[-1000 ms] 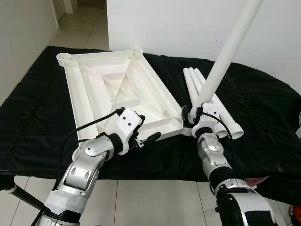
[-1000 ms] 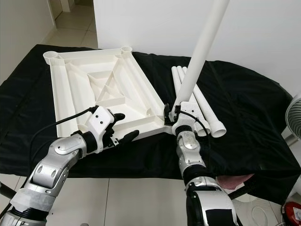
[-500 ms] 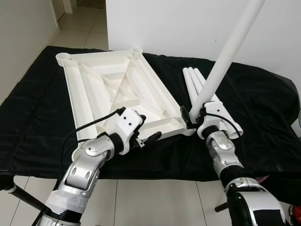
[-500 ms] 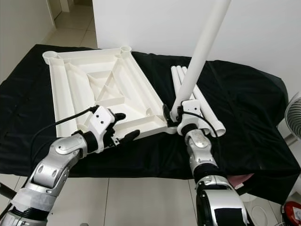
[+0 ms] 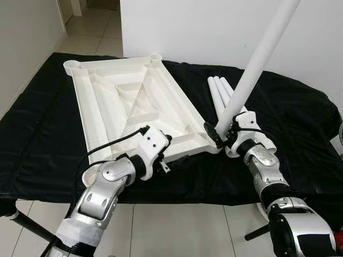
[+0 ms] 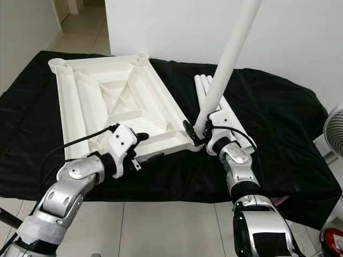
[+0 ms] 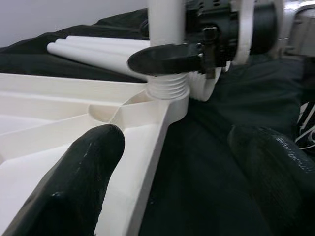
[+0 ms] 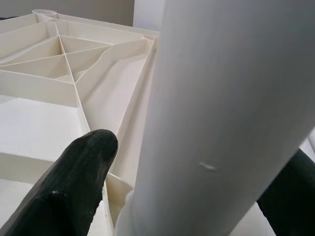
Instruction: Building children table
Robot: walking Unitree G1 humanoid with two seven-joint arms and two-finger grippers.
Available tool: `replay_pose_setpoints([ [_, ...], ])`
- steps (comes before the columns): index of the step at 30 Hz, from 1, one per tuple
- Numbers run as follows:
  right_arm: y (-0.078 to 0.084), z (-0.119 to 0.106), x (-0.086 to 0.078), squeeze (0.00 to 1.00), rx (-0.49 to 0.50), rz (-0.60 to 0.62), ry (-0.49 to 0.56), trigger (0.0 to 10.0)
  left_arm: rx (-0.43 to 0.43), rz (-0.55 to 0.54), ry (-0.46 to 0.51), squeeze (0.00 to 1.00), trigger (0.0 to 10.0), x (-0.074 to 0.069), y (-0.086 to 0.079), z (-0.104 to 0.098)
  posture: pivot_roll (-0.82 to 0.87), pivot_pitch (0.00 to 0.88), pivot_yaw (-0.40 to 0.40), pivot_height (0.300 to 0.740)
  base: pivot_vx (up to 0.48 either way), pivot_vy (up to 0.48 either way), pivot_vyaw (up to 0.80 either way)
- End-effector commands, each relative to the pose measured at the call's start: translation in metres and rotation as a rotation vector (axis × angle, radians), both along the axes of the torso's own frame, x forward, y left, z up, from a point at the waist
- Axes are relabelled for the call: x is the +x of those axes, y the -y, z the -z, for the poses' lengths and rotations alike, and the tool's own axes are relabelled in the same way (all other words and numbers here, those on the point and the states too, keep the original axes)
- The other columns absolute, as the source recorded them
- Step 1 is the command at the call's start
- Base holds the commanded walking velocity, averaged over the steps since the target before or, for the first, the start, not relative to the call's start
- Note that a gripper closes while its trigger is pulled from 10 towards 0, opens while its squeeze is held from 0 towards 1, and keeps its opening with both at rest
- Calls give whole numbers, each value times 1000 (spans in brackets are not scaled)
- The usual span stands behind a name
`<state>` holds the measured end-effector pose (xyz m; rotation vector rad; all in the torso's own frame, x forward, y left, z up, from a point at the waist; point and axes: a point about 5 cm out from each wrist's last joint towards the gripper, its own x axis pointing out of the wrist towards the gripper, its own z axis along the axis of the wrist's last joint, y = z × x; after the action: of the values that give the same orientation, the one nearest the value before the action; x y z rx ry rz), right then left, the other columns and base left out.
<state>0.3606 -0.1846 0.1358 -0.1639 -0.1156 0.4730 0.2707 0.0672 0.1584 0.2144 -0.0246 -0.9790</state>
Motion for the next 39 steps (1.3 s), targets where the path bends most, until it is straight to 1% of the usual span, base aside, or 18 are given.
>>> replay_pose_setpoints([
  [1,3,1,1,0,-25,-8,-20,9569,9,0,-6,0,10000,-2,4,1,-18,0,-72,740,0,0,0],
  [4,4,2,1,0,-23,-13,-33,8745,8,5,-8,0,10000,-2,5,1,-18,0,-72,740,0,0,0],
  [5,4,2,1,0,-27,-16,-38,8118,8,7,-7,0,10000,-3,5,1,-19,0,-69,740,0,0,0],
  [8,5,3,1,0,-26,-24,-47,7608,8,9,-7,0,10000,-3,6,1,-19,0,-67,740,0,0,0],
  [9,5,4,1,0,-27,-28,-54,5686,8,10,-7,0,10000,-3,6,1,-18,0,-68,740,0,0,0],
  [10,5,5,1,0,-28,-28,-61,4824,9,10,-7,0,10000,-3,6,1,-18,0,-68,740,0,0,0],
  [11,5,5,1,0,-28,-28,-61,4824,9,10,-7,0,10000,-3,6,1,-18,0,-68,740,0,0,0],
  [12,4,7,0,0,-34,-31,-72,3725,9,10,-7,0,10000,-3,6,1,-17,0,-68,740,0,0,0],
  [13,4,10,0,0,-49,-24,-87,3373,10,10,-7,0,10000,-3,6,1,-17,0,-68,740,0,0,0],
  [15,5,12,0,0,-59,-17,-97,3529,11,9,-7,0,10000,-4,6,1,-16,0,-69,740,0,0,0],
  [16,5,13,0,0,-60,-14,-110,1882,11,8,-7,0,10000,-4,6,1,-16,0,-69,740,0,0,0],
  [17,5,13,0,0,-60,-14,-110,1882,11,8,-7,0,10000,-4,6,1,-16,0,-69,740,0,0,0],
  [18,4,15,0,0,-55,-16,-120,0,11,7,-7,0,10000,-4,6,0,-14,0,-69,740,0,0,0],
  [32,6,23,-2,0,6,11,-168,0,14,-2,-3,0,10000,-4,3,-1,-8,0,-70,740,0,0,0],
  [33,7,26,-2,0,40,32,-184,4980,15,-3,-3,0,10000,-4,3,-2,-7,0,-69,740,0,0,0],
  [35,7,26,-2,0,40,32,-184,4980,15,-3,-3,0,10000,-4,3,-2,-7,0,-69,740,0,0,0],
  [36,7,28,-3,0,64,45,-200,10000,15,-4,-3,0,10000,-4,2,-2,-7,0,-69,740,0,0,0],
  [39,8,31,-4,0,98,60,-216,10000,16,-5,-2,0,10000,-4,2,-2,-7,0,-68,740,0,0,0],
])
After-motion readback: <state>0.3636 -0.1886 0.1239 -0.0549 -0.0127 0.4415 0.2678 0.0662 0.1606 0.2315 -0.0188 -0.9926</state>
